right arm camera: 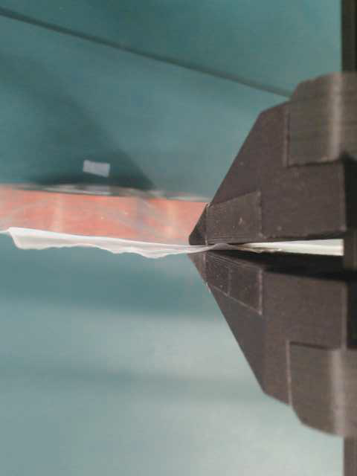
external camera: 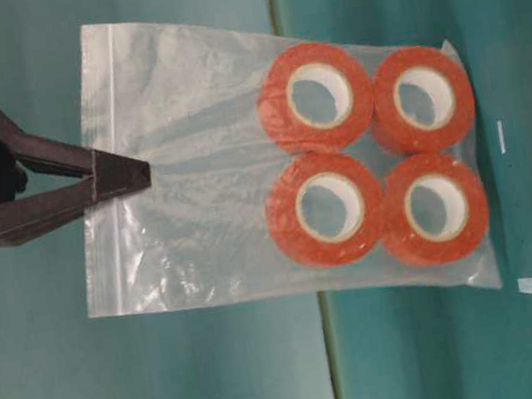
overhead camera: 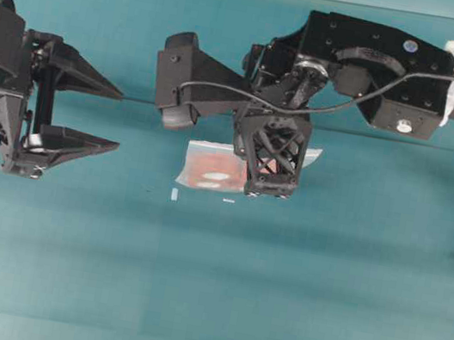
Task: Hand over the clear zip bag and make it stand upright.
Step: 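Hold the bag hanging vertically with the right gripper above the table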
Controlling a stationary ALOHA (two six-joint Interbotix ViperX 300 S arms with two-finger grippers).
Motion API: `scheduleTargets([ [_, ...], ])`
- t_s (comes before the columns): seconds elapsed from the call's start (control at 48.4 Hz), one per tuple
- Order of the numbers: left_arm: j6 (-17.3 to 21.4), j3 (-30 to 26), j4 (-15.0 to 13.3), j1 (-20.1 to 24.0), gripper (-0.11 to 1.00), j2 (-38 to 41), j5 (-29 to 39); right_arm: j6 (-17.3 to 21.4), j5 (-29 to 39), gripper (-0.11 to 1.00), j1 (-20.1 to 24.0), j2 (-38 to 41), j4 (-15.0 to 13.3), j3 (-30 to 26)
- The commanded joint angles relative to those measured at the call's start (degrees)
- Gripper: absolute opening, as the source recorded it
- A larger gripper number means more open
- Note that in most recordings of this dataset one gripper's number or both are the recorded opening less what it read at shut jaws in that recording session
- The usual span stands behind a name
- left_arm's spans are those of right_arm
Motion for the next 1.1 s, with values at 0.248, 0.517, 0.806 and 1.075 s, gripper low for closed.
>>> scheduleTargets([
  [0.248, -0.18, -0.62, 0.0, 0.09, 0.92, -0.18, -0.35, 3.16, -0.18, 0.03, 1.14, -0.35, 0.09, -0.26],
  [0.517, -0.09, -0.62, 0.09, 0.09, 0.92, -0.18, -0.53, 6.94, 0.44, 0.03, 1.14, -0.09, 0.09, -0.88],
  [0.806, -0.18, -0.62, 0.0, 0.09, 0.92, -0.26, -0.53, 7.65, 2.37, 0.03, 1.05, 0.88, 0.18, -3.16],
  [1.075, -0.18, -0.62, 0.09, 0.09, 0.92, -0.26, -0.53, 8.17, 4.31, 0.03, 1.05, 2.2, 0.18, -6.06],
])
